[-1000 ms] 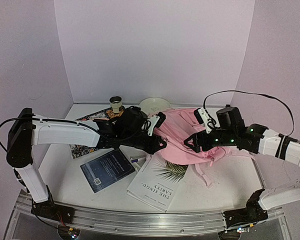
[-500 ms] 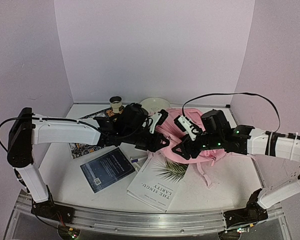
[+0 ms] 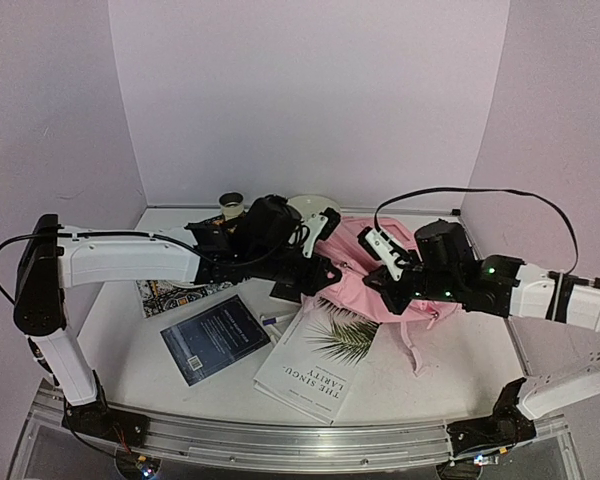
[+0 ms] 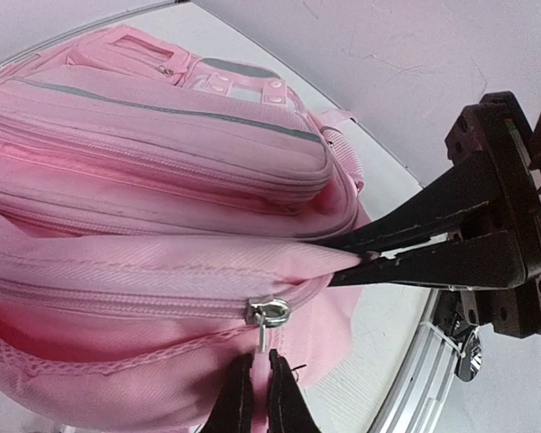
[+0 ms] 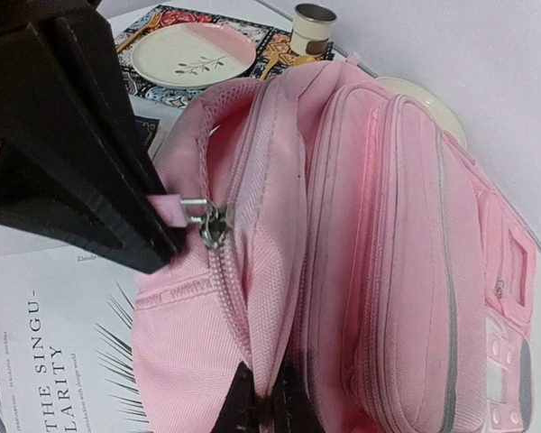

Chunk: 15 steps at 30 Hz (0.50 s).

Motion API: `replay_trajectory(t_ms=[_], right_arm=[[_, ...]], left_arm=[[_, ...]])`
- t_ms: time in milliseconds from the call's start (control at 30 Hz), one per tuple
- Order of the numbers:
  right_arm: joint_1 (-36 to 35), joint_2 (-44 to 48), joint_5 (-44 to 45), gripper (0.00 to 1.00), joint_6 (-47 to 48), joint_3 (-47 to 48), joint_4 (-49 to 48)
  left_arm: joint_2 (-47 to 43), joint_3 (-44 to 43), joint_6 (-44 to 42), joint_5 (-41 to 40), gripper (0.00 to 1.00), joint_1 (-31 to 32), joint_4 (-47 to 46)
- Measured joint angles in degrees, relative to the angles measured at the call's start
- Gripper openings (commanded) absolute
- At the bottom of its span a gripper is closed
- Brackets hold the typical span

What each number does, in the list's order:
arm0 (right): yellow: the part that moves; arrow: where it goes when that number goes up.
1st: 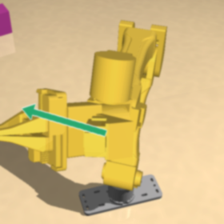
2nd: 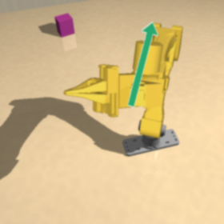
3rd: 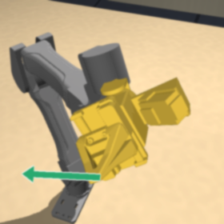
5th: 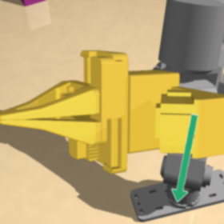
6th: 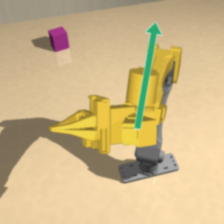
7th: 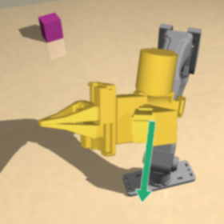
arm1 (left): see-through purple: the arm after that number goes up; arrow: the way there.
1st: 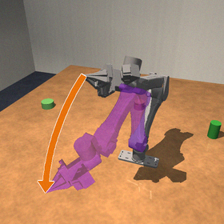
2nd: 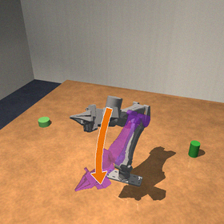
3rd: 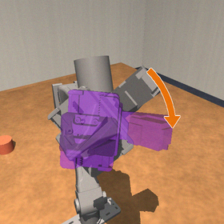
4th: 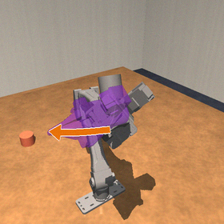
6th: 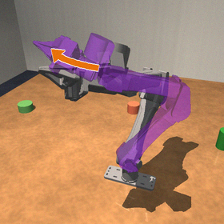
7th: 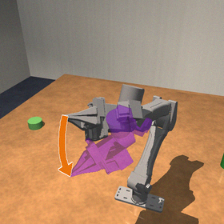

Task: Pack the student bag
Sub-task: Hold the largest pocket of the student bag, then unzip the largest pocket of the student bag.

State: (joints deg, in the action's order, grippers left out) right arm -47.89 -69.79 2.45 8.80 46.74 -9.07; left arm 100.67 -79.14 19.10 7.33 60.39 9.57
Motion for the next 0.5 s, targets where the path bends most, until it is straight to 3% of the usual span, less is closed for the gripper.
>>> replay_trajectory(t_ms=[500], right_arm=[[0.2, 20.5, 5.5, 0.0, 0.8, -9.9, 2.1]], left_arm=[[-0.5, -0.8, 0.2, 4.8, 0.0, -11.1, 1.0]])
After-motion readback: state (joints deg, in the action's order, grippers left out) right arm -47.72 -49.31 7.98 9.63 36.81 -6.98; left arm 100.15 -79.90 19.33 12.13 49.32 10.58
